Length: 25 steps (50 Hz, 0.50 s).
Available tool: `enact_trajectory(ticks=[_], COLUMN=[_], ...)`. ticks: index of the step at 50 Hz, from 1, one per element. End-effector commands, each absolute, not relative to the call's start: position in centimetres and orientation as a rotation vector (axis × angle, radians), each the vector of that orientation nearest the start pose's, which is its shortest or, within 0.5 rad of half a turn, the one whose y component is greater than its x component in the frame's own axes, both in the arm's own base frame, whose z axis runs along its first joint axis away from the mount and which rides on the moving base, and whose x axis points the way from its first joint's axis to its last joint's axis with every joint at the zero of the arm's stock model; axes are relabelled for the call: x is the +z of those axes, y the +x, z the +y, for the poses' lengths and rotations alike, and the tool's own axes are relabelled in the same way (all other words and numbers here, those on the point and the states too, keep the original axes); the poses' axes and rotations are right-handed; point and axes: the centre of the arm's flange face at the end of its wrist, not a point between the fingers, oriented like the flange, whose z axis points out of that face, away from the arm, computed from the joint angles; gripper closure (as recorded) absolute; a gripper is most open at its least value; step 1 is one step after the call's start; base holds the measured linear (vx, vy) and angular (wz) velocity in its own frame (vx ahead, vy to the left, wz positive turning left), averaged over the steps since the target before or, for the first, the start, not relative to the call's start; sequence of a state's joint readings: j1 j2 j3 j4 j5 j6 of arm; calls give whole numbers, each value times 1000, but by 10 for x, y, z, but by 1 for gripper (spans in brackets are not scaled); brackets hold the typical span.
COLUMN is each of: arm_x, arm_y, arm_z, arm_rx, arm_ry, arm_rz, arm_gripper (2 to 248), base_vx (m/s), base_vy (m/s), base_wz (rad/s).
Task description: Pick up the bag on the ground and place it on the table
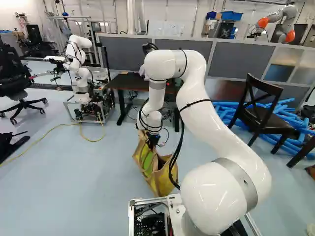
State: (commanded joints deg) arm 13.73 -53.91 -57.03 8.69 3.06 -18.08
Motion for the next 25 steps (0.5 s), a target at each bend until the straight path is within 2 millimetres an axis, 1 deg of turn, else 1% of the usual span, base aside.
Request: enact_trajectory(ticks=[25], arm_x=[124], arm_y=[474], arm_z=[115], arm_rx=[-178], arm_ry=[-3073], arm_rz=[-627], arm_gripper=[226], base_vx=[0], base_vy=[0], base_wz=[0])
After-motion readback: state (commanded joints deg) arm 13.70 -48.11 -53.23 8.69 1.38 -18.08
